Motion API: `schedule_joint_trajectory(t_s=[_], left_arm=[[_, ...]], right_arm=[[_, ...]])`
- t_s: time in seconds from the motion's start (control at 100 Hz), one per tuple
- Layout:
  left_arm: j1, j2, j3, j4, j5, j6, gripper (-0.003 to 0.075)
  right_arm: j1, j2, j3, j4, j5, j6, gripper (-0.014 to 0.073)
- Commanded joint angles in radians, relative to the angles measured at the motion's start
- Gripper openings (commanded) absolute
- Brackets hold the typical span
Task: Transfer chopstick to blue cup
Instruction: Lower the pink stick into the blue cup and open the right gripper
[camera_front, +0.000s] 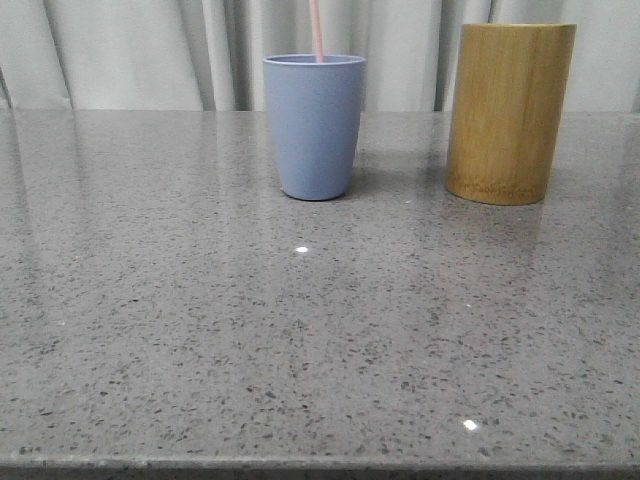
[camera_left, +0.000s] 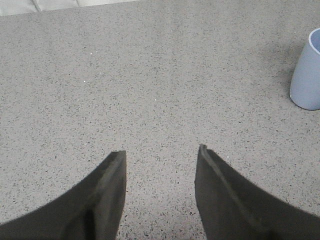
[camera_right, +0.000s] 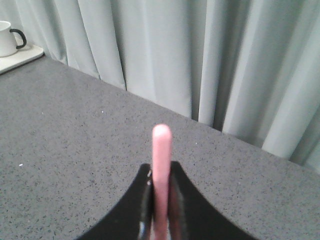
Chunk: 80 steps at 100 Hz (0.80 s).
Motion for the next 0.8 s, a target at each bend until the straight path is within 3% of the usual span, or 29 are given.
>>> schedule_joint_trajectory(t_s=[0.0,0.28,0.51,0.79], left_arm=[[0.003,-0.004,-0.026,-0.001,-0.076,-0.011,0.0315],[0.003,-0.004,-0.026,-0.001,-0.076,-0.011,0.0315],[0.003,-0.004,-0.026,-0.001,-0.076,-0.011,0.0315],[0.003,-0.011,-0.026,-0.001,-0.076,-0.011,0.0315]], right_arm=[[0.001,-0.014,-0.034,0.000,-0.092,-0.008,0.0017],[0.001,0.035,-0.034,0.000,-0.083,-0.008,0.0037],[-0.002,0.038,-0.034,0.000,-0.070,-0.008,0.0267],[-0.010,0.013,-0.034,0.000,-0.042,-0.008,0.0273]])
